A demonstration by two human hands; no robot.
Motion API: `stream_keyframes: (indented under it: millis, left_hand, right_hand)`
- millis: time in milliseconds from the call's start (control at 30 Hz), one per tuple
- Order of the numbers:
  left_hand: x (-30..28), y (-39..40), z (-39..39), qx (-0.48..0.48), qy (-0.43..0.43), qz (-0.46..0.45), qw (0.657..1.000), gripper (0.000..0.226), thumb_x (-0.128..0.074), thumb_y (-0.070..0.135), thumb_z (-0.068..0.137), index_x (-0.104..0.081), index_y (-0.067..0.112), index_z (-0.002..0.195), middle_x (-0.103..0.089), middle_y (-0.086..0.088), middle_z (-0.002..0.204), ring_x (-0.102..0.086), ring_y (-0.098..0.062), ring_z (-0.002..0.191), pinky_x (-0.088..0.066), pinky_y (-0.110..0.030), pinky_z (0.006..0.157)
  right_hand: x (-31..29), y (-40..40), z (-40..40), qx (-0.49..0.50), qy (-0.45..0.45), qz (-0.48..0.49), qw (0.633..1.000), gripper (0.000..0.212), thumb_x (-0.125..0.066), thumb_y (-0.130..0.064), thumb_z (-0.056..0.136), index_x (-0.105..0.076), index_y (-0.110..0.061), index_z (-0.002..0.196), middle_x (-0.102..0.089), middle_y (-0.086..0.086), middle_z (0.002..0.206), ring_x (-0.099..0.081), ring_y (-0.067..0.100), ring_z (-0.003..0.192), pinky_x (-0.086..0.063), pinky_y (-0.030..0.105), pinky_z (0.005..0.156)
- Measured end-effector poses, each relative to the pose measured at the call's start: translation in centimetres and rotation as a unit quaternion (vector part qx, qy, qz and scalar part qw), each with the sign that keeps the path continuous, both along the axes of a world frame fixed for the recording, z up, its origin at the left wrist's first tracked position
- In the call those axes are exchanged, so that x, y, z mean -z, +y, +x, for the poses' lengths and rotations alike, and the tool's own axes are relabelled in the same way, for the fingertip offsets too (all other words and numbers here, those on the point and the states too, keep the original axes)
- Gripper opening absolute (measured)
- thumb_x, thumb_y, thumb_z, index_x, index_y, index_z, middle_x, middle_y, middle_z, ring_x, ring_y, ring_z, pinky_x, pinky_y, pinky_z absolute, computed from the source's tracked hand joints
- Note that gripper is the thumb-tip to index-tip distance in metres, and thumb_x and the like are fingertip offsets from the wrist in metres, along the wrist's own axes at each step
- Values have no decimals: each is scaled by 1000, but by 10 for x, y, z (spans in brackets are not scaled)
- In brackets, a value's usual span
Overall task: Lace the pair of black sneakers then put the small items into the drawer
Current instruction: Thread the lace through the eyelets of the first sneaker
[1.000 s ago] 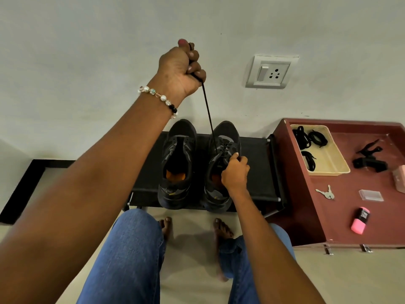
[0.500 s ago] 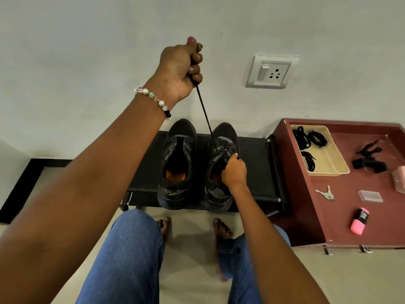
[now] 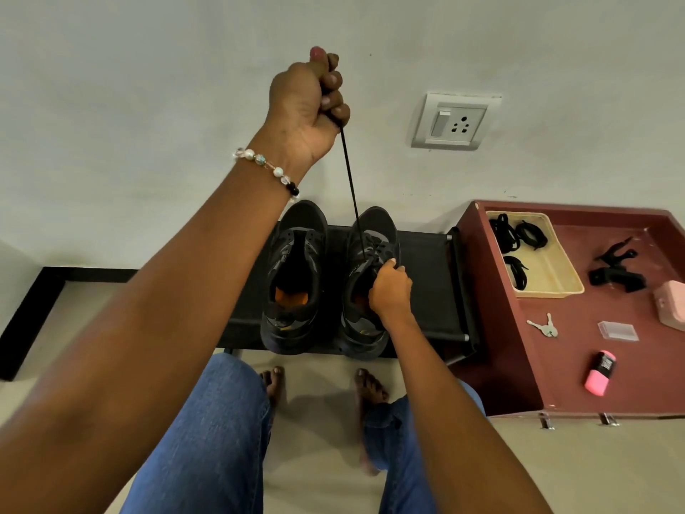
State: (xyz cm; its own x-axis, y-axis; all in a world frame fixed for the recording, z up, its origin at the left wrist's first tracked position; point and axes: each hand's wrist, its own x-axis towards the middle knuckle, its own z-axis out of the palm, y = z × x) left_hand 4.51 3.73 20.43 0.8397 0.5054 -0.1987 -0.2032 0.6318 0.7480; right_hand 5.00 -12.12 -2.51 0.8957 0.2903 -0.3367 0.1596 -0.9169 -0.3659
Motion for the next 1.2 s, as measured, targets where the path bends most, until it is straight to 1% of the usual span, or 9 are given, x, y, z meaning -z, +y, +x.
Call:
stream_keyframes:
  millis: [100, 167, 300, 500, 567, 633, 867, 1033, 1200]
  left_hand:
    - [9, -6, -10, 72, 67, 61, 993, 9, -55, 14, 96, -60, 7, 99, -48, 1, 60, -27, -6, 40, -28, -19, 41]
    - [28, -8, -19, 135, 180, 187, 956, 20, -60, 18, 93, -65, 3, 105, -54, -2, 68, -32, -6, 41, -29, -18, 39]
    - [86, -20, -33, 214, 330, 472, 788, 23, -62, 27, 93, -71, 5, 91, -67, -6, 72, -48, -11, 49, -40, -22, 43]
    - [151, -29, -26, 216, 380, 687, 581, 27, -52, 28, 98, -67, 7, 92, -67, -11, 82, -66, -24, 51, -60, -36, 62]
    - [162, -34, -21, 214, 368, 753, 502, 20, -52, 21, 97, -70, 13, 102, -65, -11, 93, -66, -28, 63, -59, -39, 66]
    - [170, -39, -17, 222, 354, 788, 453, 18, -59, 22, 93, -70, 18, 107, -64, -10, 102, -66, -32, 79, -58, -40, 70]
    - [174, -31, -18, 234, 328, 749, 527, 10, -69, 27, 87, -77, 26, 92, -67, -1, 102, -66, -28, 89, -55, -37, 75]
    - [177, -19, -17, 242, 325, 665, 627, 25, -64, 24, 87, -71, 3, 75, -71, -9, 81, -65, -23, 76, -53, -47, 84]
    - [160, -14, -13, 254, 347, 683, 590, 28, -55, 28, 92, -73, 11, 79, -72, -1, 88, -58, -15, 88, -18, -60, 107]
  right_hand:
    - [0, -6, 1, 1, -22, 29, 999, 67, -59, -7, 91, -25, 9, 146, -48, 28, 137, -45, 38, 128, -41, 43, 106]
    - [3, -8, 2, 9, -28, 56, 998, 62, -61, -5, 87, -33, 9, 141, -55, 27, 128, -52, 39, 120, -45, 45, 101]
    - [3, -9, 3, 17, -25, 74, 997, 57, -59, -2, 86, -38, 8, 138, -56, 27, 125, -54, 41, 117, -46, 47, 99]
    - [11, -11, 5, 25, -40, 92, 995, 55, -57, -3, 87, -39, 8, 138, -58, 26, 121, -55, 41, 112, -48, 48, 97]
    - [13, -11, 6, 26, -37, 91, 995, 56, -57, -2, 87, -39, 7, 139, -56, 26, 123, -54, 42, 113, -47, 48, 97]
    - [13, -10, 7, 27, -34, 87, 995, 58, -59, -3, 88, -37, 7, 141, -54, 26, 126, -53, 42, 114, -47, 47, 98]
    - [15, -11, 7, 40, -29, 92, 995, 56, -60, -4, 87, -40, 5, 139, -53, 26, 127, -53, 44, 114, -49, 48, 95]
    - [15, -10, 6, 40, -28, 94, 994, 59, -62, -4, 85, -40, 4, 139, -53, 25, 127, -53, 43, 114, -50, 49, 95]
    - [14, -10, 4, 44, -35, 101, 993, 56, -60, -5, 86, -41, 4, 138, -54, 25, 126, -54, 42, 114, -50, 48, 96]
